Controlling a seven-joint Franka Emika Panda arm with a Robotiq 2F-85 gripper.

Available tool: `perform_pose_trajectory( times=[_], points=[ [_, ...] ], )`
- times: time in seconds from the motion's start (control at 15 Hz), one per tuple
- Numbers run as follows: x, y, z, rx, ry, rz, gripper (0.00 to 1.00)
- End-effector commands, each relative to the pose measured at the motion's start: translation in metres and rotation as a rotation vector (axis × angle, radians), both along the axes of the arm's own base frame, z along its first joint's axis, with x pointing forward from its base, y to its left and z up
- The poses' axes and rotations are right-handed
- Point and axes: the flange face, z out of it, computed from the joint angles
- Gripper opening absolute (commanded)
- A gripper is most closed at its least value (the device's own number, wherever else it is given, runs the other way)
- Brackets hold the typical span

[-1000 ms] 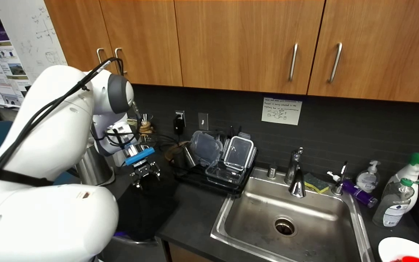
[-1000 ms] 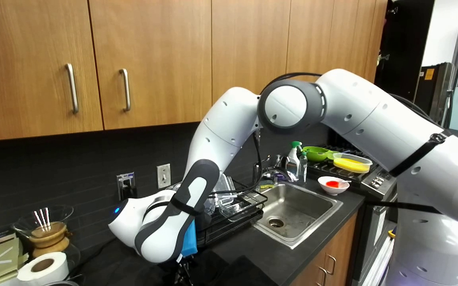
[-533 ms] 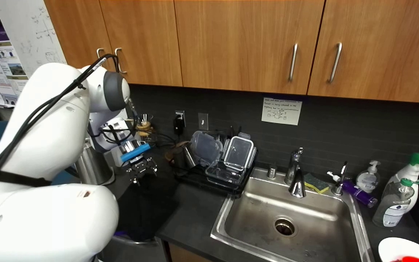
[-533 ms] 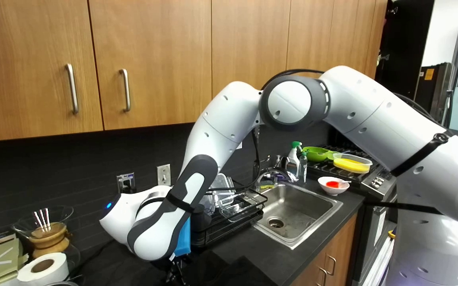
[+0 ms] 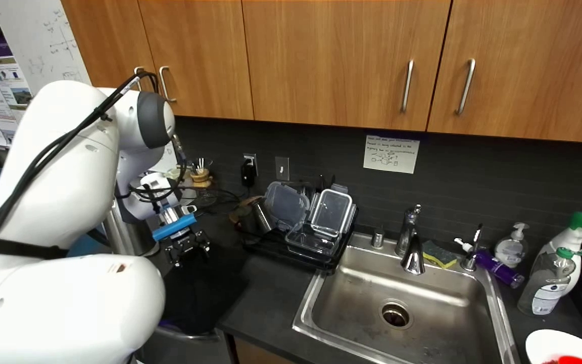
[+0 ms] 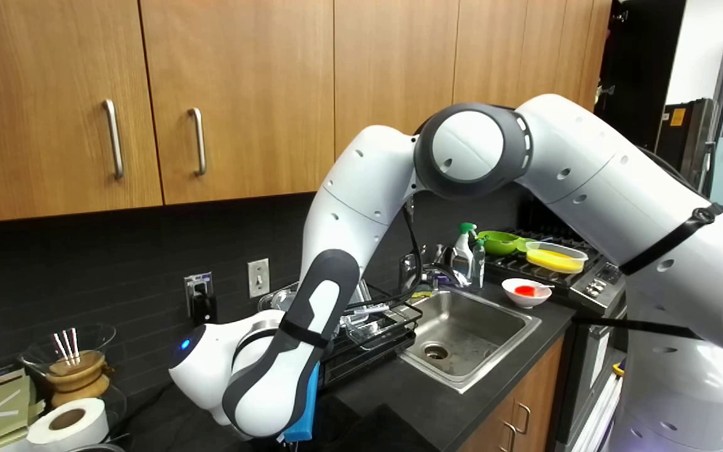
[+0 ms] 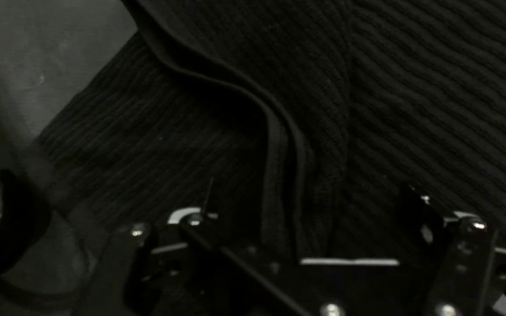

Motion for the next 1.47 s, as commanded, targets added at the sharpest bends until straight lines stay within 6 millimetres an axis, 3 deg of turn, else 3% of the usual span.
perform_pose_trajectory(
  times=[0.0, 0.27, 0.33, 0.87, 1.2, 1.4],
  points=[
    [-0.025, -0.007, 0.005, 0.015, -0.047, -0.070, 1.00],
    [-0.035, -0.009, 0.005, 0.018, -0.065, -0.090, 1.00],
    [-0.025, -0.004, -0.005, 0.016, -0.047, -0.075, 1.00],
    [-0.025, -0.004, -0.006, 0.016, -0.047, -0.075, 1.00],
    [-0.001, -0.007, 0.006, 0.042, 0.086, -0.050, 1.00],
    [0.014, -0.016, -0.005, 0.061, 0.230, 0.025, 1.00]
  ],
)
